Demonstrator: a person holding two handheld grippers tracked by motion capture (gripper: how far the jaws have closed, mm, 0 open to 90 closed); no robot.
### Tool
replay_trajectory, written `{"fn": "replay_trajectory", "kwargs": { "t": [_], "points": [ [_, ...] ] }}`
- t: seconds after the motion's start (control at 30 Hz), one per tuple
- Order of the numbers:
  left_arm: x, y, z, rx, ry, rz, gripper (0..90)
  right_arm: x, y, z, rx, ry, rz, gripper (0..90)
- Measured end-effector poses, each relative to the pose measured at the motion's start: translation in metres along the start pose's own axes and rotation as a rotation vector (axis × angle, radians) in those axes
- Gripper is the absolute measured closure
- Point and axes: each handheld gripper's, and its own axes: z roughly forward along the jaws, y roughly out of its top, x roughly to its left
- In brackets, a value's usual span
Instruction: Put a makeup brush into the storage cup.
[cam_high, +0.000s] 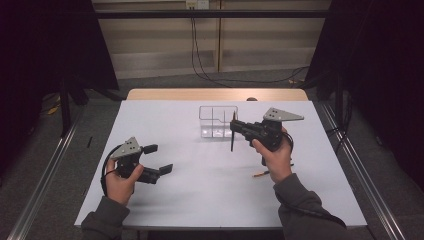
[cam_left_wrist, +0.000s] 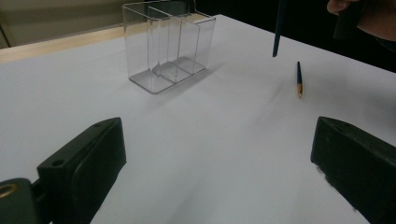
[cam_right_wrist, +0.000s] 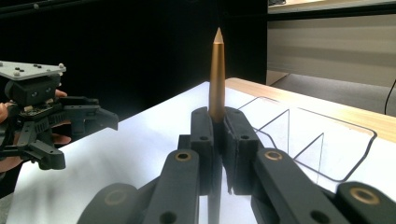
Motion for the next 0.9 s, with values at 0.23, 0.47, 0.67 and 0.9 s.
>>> {"fn": "replay_trajectory", "kwargs": {
  "t": [0.23,0.47,0.67,0.9],
  "points": [
    [0.001,-0.003,-0.005,0.005,0.013,0.004,3.1,-0.006,0.005,0.003,-0.012,-0.010,-0.005,83.1],
    [0.001,-0.006,-0.007,-0.003,0.007,-0.002,3.2,-0.012,0.013,0.006,-0.026,-0.029,-0.010,83.1],
    [0.002,-0.007,-0.011,-0.010,0.011,-0.001,3.2,-0.016,0.019,0.009,-0.027,-0.047,-0.020,83.1],
    [0.001,-0.008,-0.013,-0.006,0.022,0.001,2.8,-0.022,0.024,0.012,-0.035,-0.064,-0.021,83.1]
  ]
}}
